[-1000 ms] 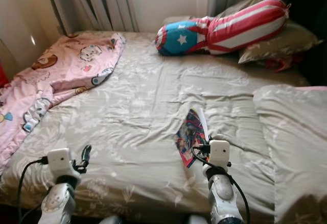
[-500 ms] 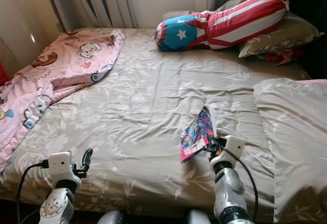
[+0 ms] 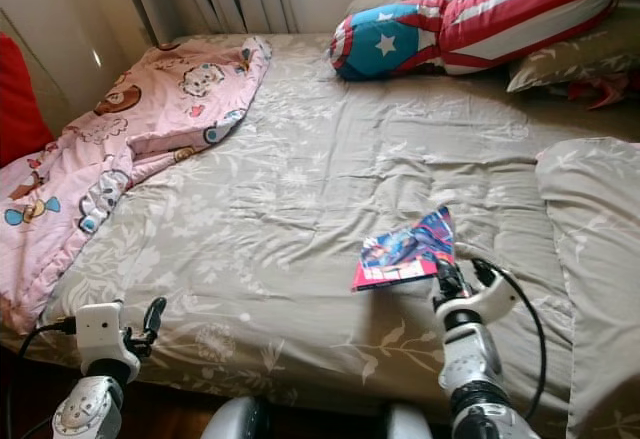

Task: Clean up the room

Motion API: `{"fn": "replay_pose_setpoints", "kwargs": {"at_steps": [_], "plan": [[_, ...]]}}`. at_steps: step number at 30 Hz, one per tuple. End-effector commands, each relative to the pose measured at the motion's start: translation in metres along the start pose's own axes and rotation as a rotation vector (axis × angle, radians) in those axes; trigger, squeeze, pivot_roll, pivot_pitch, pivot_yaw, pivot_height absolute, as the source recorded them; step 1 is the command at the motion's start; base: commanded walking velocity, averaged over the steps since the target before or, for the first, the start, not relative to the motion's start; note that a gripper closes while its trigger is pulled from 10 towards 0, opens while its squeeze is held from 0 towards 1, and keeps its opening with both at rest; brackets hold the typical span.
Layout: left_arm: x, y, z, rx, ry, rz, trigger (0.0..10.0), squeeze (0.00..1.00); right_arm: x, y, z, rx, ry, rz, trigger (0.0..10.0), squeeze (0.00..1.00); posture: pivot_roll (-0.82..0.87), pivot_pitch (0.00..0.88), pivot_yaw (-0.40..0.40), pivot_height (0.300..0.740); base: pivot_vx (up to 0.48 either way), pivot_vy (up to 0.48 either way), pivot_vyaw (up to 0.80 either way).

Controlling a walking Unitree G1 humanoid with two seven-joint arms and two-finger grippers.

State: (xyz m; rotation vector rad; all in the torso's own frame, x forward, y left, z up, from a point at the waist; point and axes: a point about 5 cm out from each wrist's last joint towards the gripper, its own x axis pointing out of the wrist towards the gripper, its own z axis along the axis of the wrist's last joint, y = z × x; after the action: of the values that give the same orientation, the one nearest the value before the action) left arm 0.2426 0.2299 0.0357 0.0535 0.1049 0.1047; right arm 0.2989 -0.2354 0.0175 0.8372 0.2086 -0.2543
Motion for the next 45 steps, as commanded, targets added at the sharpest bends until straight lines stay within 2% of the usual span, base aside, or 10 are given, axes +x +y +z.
{"fn": "replay_pose_setpoints", "kwargs": {"at_steps": [1, 4, 7, 15, 16, 17, 22, 41, 42, 45], "plan": [[-0.003, 0.004, -0.002, 0.022, 0.020, 0.000, 10.0, 0.00, 0.001, -0.001, 0.001, 0.007, 0.005, -0.026, 10.0, 0.00, -0.05, 0.139, 0.126, 0.640, 0.000, 0.000, 0.00], [-0.007, 0.005, -0.004, 0.027, 0.034, -0.007, 10.0, 0.00, -0.005, -0.016, -0.001, -0.025, 0.056, -0.106, 10.0, 0.00, -0.04, 0.146, 0.125, 0.640, 0.000, 0.000, 0.00], [-0.008, 0.006, -0.003, 0.028, 0.038, -0.005, 10.0, 0.00, -0.006, -0.021, -0.003, -0.047, 0.089, -0.143, 10.0, 0.00, -0.04, 0.147, 0.121, 0.640, 0.000, 0.000, 0.00], [-0.010, 0.006, -0.003, 0.026, 0.047, -0.002, 10.0, 0.00, -0.007, -0.022, -0.003, -0.085, 0.115, -0.152, 10.0, 0.02, -0.04, 0.149, 0.123, 0.640, 0.000, 0.000, 0.00], [-0.010, 0.006, -0.003, 0.026, 0.047, -0.003, 10.0, 0.00, -0.007, -0.022, -0.003, -0.086, 0.112, -0.156, 10.0, 0.08, -0.04, 0.150, 0.123, 0.640, 0.000, 0.000, 0.00], [-0.010, 0.005, -0.004, 0.026, 0.049, -0.005, 10.0, 0.00, -0.006, -0.022, -0.001, -0.089, 0.109, -0.162, 10.0, 0.45, -0.04, 0.149, 0.123, 0.640, 0.000, 0.000, 0.00], [-0.010, 0.005, -0.004, 0.026, 0.052, -0.007, 10.0, 0.00, -0.006, -0.023, 0.001, -0.102, 0.104, -0.169, 10.0, 0.42, -0.05, 0.149, 0.124, 0.640, 0.000, 0.000, 0.00], [-0.003, 0.002, -0.001, 0.022, 0.047, -0.010, 10.0, 0.00, -0.009, -0.032, 0.007, -0.106, 0.078, -0.233, 10.0, 0.43, -0.06, 0.131, 0.120, 0.640, 0.000, 0.000, 0.00], [-0.002, 0.002, -0.001, 0.023, 0.045, -0.010, 10.0, 0.00, -0.010, -0.033, 0.008, -0.113, 0.074, -0.242, 10.0, 0.90, -0.06, 0.119, 0.120, 0.640, 0.000, 0.000, 0.00], [-0.001, 0.002, 0.000, 0.022, 0.042, -0.008, 10.0, 0.00, -0.010, -0.036, 0.009, -0.106, 0.059, -0.268, 10.0, 0.95, -0.06, 0.119, 0.120, 0.640, 0.000, 0.000, 0.00]]}}
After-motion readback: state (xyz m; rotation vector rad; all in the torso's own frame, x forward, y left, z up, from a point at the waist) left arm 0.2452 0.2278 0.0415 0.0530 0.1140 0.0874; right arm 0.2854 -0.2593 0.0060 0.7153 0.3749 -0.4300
